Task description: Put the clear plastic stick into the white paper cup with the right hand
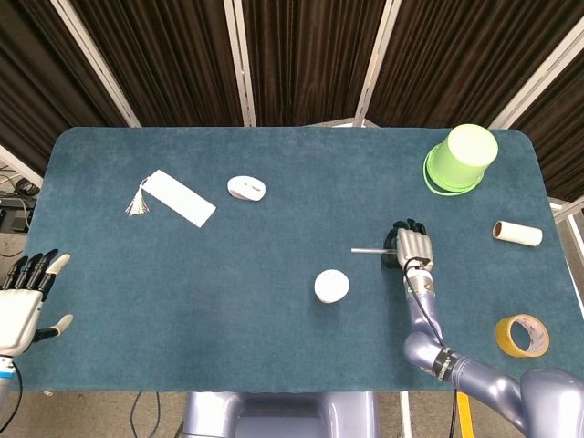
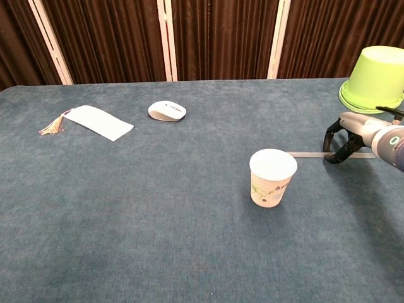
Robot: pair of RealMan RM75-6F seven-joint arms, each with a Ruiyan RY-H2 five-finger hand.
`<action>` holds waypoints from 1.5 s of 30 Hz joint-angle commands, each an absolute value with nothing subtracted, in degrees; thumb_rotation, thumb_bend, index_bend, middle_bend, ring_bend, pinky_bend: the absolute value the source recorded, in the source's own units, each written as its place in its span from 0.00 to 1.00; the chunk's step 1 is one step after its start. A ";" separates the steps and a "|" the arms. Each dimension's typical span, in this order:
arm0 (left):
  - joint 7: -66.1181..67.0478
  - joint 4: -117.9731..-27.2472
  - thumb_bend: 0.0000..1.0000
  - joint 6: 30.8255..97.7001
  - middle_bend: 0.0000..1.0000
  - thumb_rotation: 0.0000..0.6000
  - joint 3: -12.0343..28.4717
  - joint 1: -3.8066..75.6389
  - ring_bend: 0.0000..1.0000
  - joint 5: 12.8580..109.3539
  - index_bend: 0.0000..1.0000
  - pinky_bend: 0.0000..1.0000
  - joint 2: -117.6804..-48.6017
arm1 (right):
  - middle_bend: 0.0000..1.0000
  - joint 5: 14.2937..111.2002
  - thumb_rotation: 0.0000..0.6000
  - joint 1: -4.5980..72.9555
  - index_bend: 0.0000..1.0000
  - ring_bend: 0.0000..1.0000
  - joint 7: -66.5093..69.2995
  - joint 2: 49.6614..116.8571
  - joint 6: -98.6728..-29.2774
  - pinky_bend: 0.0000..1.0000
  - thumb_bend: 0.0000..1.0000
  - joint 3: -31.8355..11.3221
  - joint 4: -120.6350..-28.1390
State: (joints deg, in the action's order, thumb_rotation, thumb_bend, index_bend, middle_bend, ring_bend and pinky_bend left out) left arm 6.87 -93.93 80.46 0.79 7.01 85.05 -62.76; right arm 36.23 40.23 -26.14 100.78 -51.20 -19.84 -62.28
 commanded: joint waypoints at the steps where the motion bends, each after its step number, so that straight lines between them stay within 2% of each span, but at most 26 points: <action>1: 6.89 -93.96 0.23 80.41 0.00 1.00 0.81 7.02 0.00 84.94 0.01 0.00 -62.76 | 0.18 36.04 1.00 40.21 0.52 0.00 -26.10 100.83 -51.10 0.00 0.39 -19.67 -62.35; 8: 6.86 -93.91 0.23 80.41 0.00 1.00 0.85 7.08 0.00 84.83 0.01 0.00 -62.78 | 0.18 37.65 1.00 39.85 0.55 0.00 -23.97 99.98 -52.22 0.00 0.41 -19.92 -65.41; 13: 6.86 -93.88 0.23 80.56 0.00 1.00 0.87 7.04 0.00 84.81 0.01 0.00 -62.82 | 0.18 38.83 1.00 38.93 0.55 0.00 -21.33 97.22 -53.61 0.00 0.40 -21.21 -72.22; 24: 6.95 -93.42 0.23 81.66 0.00 1.00 0.86 6.62 0.00 85.18 0.02 0.00 -63.18 | 0.18 43.24 1.00 33.52 0.55 0.00 -9.57 87.35 -60.67 0.00 0.40 -27.03 -96.71; 28: 6.90 -93.21 0.23 81.88 0.00 1.00 0.90 6.55 0.00 85.22 0.02 0.00 -63.32 | 0.18 39.10 1.00 29.81 0.55 0.00 -0.46 84.04 -61.34 0.00 0.40 -31.33 -108.02; 32: 7.19 -93.08 0.23 82.14 0.00 1.00 0.91 6.50 0.00 85.41 0.02 0.00 -63.52 | 0.18 33.56 1.00 26.69 0.55 0.00 6.76 80.16 -58.77 0.00 0.40 -33.38 -116.38; 36: 7.45 -93.05 0.23 82.06 0.00 1.00 0.95 6.53 0.00 85.27 0.02 0.00 -63.71 | 0.18 34.16 1.00 24.45 0.56 0.00 11.32 79.29 -58.45 0.00 0.40 -32.46 -119.52; 45: 7.62 -93.32 0.23 81.16 0.00 1.00 0.93 6.94 0.00 85.02 0.02 0.00 -63.74 | 0.18 44.33 1.00 21.88 0.56 0.00 22.37 86.39 -59.66 0.00 0.39 -28.85 -115.54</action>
